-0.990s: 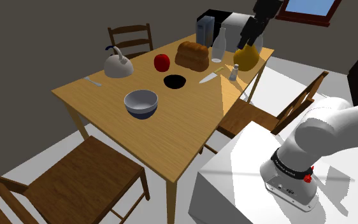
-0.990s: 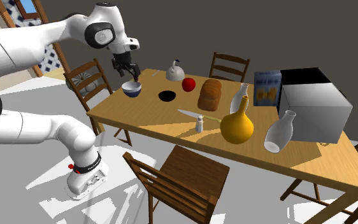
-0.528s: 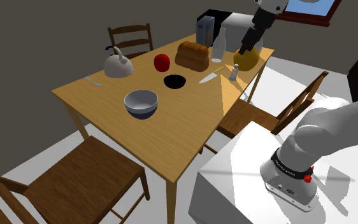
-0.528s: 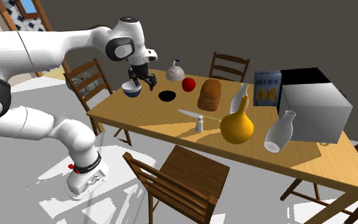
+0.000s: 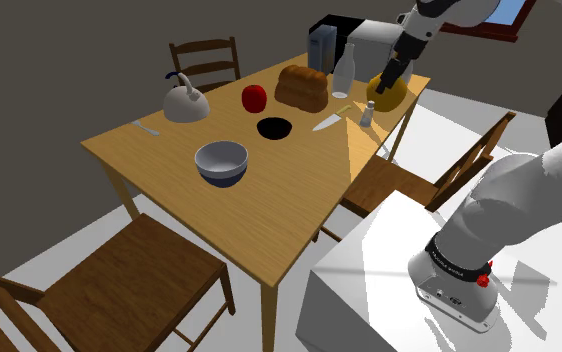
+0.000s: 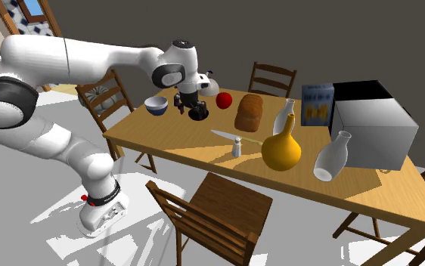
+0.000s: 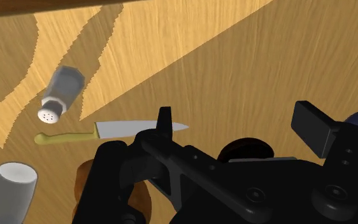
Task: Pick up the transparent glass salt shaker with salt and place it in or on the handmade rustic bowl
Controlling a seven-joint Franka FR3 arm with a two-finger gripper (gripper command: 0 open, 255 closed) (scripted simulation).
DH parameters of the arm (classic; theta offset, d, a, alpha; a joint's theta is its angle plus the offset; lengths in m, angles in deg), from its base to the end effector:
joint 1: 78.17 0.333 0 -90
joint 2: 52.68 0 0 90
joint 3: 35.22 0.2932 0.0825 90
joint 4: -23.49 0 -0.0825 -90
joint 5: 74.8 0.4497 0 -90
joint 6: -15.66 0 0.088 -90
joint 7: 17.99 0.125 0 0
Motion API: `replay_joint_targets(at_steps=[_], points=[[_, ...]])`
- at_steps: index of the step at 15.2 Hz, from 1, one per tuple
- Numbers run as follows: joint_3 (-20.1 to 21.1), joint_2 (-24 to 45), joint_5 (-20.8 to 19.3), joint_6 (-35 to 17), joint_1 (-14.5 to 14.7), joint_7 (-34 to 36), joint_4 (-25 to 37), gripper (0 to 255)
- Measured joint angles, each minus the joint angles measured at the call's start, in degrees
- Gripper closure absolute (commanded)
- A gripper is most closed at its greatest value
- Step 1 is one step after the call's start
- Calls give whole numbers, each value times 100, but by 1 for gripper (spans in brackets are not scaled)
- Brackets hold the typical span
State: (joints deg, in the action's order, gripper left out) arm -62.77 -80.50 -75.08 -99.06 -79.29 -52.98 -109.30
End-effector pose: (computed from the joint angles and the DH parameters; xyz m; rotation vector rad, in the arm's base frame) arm 0.4434 -0.2465 0.4588 -2.9949 -0.2209 -0.3213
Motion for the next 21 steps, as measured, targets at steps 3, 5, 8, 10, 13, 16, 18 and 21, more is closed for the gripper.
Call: replay_joint_targets(at_steps=[3, 5, 8, 10, 13, 16, 18, 21], points=[[-403, 524, 185, -242, 103, -515, 218, 0], [-701, 977, 410, -449, 202, -927, 382, 0], [-1149, 1724, 888, -582, 323, -1625, 792, 0], [-1407, 2315, 1340, -603, 361, -2166, 1137, 0], [-1609, 3103, 1990, -504, 252, -2872, 1637, 0], [-1599, 4017, 2738, -395, -59, -3564, 2198, 0], [-1505, 4573, 3151, -305, -358, -3952, 2585, 0], [-1351, 5161, 3513, -123, -707, -4231, 3136, 0]])
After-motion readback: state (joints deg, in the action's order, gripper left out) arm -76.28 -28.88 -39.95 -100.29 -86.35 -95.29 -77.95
